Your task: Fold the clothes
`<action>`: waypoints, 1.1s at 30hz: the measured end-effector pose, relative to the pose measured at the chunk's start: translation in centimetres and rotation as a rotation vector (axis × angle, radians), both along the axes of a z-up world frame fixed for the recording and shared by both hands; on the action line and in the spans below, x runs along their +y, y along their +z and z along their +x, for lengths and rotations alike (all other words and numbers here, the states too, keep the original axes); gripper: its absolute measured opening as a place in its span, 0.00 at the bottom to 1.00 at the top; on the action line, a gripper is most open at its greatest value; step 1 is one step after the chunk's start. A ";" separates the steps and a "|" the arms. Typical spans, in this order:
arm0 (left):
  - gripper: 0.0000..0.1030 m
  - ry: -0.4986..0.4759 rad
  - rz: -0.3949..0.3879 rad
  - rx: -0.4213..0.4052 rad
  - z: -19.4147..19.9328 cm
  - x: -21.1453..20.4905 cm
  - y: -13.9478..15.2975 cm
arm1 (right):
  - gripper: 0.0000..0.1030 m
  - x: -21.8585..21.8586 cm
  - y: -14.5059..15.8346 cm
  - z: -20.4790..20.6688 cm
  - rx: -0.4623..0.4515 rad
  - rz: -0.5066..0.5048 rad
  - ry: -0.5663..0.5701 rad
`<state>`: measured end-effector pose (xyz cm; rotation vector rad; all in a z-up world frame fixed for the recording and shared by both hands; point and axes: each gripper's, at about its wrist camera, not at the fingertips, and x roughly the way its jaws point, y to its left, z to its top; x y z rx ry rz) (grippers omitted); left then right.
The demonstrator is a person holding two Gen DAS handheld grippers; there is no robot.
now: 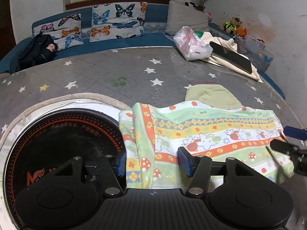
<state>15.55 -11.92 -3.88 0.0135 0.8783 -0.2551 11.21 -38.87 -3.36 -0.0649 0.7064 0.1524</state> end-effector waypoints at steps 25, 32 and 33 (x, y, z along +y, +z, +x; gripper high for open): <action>0.76 0.018 0.056 -0.024 -3.7 1.1 -0.4 | 0.83 3.4 -0.5 -3.8 -0.043 -0.009 0.046; 0.83 0.028 0.056 -0.033 -5.1 1.5 0.0 | 0.90 4.7 -0.9 -4.6 -0.041 -0.018 0.071; 0.83 0.028 0.053 -0.036 -5.3 1.5 0.1 | 0.91 4.8 -0.9 -4.8 -0.039 -0.012 0.074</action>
